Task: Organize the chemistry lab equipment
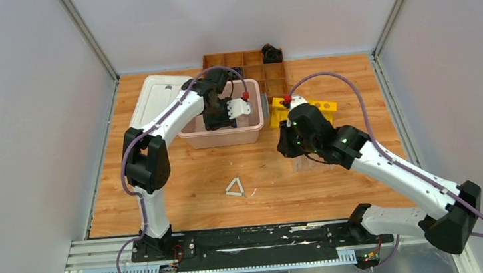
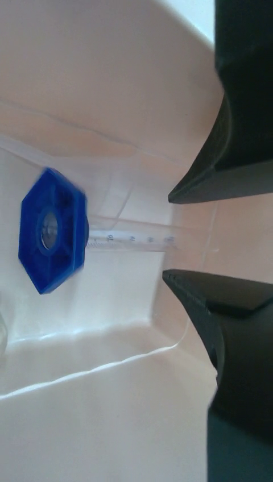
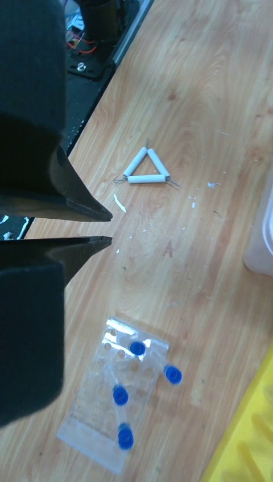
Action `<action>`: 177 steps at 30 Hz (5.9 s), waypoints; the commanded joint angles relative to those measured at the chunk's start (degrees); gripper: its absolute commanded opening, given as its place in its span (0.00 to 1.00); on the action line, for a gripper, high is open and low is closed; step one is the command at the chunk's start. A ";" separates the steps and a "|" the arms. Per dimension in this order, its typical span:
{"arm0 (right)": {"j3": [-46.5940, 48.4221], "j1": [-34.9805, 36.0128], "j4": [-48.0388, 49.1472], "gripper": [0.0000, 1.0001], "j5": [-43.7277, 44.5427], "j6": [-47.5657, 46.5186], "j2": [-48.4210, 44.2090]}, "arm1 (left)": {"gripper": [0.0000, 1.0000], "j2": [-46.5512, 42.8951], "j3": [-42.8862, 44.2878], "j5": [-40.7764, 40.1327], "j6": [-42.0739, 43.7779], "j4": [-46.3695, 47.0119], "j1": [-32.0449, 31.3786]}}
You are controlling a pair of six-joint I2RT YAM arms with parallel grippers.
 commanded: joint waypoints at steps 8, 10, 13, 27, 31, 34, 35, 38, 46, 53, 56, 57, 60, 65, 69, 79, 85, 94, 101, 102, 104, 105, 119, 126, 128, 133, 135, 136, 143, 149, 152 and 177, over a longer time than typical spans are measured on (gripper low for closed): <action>2.24 14.14 8.80 0.33 6.65 2.33 18.54 | 1.00 -8.81 7.94 4.15 -8.36 1.29 1.59; 4.08 15.87 9.43 0.34 7.51 1.77 23.62 | 1.00 -11.47 9.17 4.13 -9.95 1.26 2.23; 7.44 17.90 10.23 0.35 6.61 1.05 30.69 | 1.00 -15.51 10.77 4.09 -14.71 2.04 4.59; 9.87 19.95 14.47 0.35 8.33 -1.20 45.53 | 1.00 -33.57 -2.60 13.99 -34.39 5.09 25.22; 7.58 20.17 15.46 0.28 7.39 -0.60 46.29 | 1.00 -37.85 -9.78 16.26 -34.77 6.54 27.86; 6.26 20.60 15.65 0.24 6.63 -0.33 46.63 | 1.00 -39.29 -13.70 16.43 -35.85 8.46 31.15; 5.78 20.65 15.65 0.21 6.50 -0.25 46.56 | 1.00 -39.54 -14.31 16.27 -36.32 8.85 31.78; 4.80 20.55 15.50 0.07 6.34 -0.02 45.11 | 1.00 -39.65 -15.59 16.05 -36.37 8.90 32.84; 13.03 16.85 7.21 0.00 5.31 -4.04 31.39 | 1.00 -39.01 -18.82 12.15 -35.04 8.58 34.42; 23.99 7.34 3.54 0.00 3.89 -9.10 25.29 | 0.99 -37.27 -20.78 14.55 -34.83 8.33 39.34; 30.33 3.12 1.29 0.00 4.12 -10.17 29.65 | 0.98 -35.82 -22.24 16.35 -35.62 8.25 40.86; 32.31 1.94 0.70 0.00 4.09 -10.47 31.46 | 0.97 -35.31 -22.79 16.57 -35.76 8.29 41.19; 39.00 -0.35 -1.17 0.00 4.73 -11.59 38.01 | 0.95 -33.49 -24.36 16.42 -36.06 8.41 41.77; 46.06 -1.41 -2.48 0.00 5.86 -12.84 47.42 | 1.00 -31.36 -27.38 15.53 -39.26 12.42 42.55; 48.90 -1.40 -3.66 0.09 7.41 -13.35 52.54 | 1.00 -28.36 -28.73 13.74 -41.94 16.26 42.57; 43.03 -0.34 -3.60 0.47 8.91 -13.12 49.67 | 0.89 -15.69 -24.62 7.01 -49.68 24.06 42.60; 38.53 1.82 -2.83 0.49 11.39 -12.30 43.34 | 0.82 -8.28 -20.34 5.13 -54.74 25.28 42.60; 29.00 6.58 1.86 0.42 14.29 -11.32 29.64 | 0.76 -1.52 -12.45 -2.01 -56.44 26.76 42.60; 22.98 8.02 3.78 0.37 13.90 -9.00 23.83 | 0.67 1.79 -4.14 -9.45 -50.84 30.00 42.59; 22.34 8.20 3.80 0.36 13.89 -8.89 23.46 | 0.63 2.66 -2.76 -9.43 -49.68 29.80 42.60; 21.56 8.38 3.95 0.35 13.88 -8.60 22.90 | 0.58 5.04 0.24 -8.85 -47.77 28.65 42.60; 21.07 8.50 4.04 0.34 13.88 -8.46 22.64 | 0.57 6.23 1.66 -8.19 -46.96 28.02 42.60; 15.35 9.74 5.97 0.27 14.04 -7.58 20.13 | 0.52 19.49 16.13 -3.27 -40.13 19.52 43.75; 13.73 9.85 6.25 0.22 13.31 -7.04 20.11 | 0.50 22.78 19.78 0.09 -38.71 17.64 44.24; 13.40 9.88 6.25 0.20 13.44 -7.02 19.88 | 0.48 24.12 20.68 0.77 -38.67 16.87 44.70; 12.74 9.85 6.50 0.17 13.54 -6.86 19.06 | 0.44 26.40 22.27 2.89 -38.09 14.67 45.64; 12.73 9.87 6.51 0.15 13.55 -6.93 18.88 | 0.43 26.69 21.93 3.59 -37.59 14.19 45.67; 12.73 9.85 6.51 0.15 13.57 -7.01 18.82 | 0.43 26.79 21.88 3.88 -37.41 14.07 45.69; 11.89 9.87 6.51 0.09 13.57 -6.44 17.56 | 0.28 26.58 20.79 3.68 -36.02 13.07 45.73; 10.66 10.01 6.51 0.05 12.85 -5.75 15.96 | 0.00 21.43 14.07 0.85 -36.88 15.33 45.69; 10.05 10.48 6.59 0.03 12.78 -5.42 15.00 | 0.00 15.06 6.51 -3.23 -37.63 21.03 45.63; 2.28 17.84 6.42 0.00 13.69 -1.95 3.34 | 0.00 -24.61 -34.85 -47.29 -13.02 60.70 30.80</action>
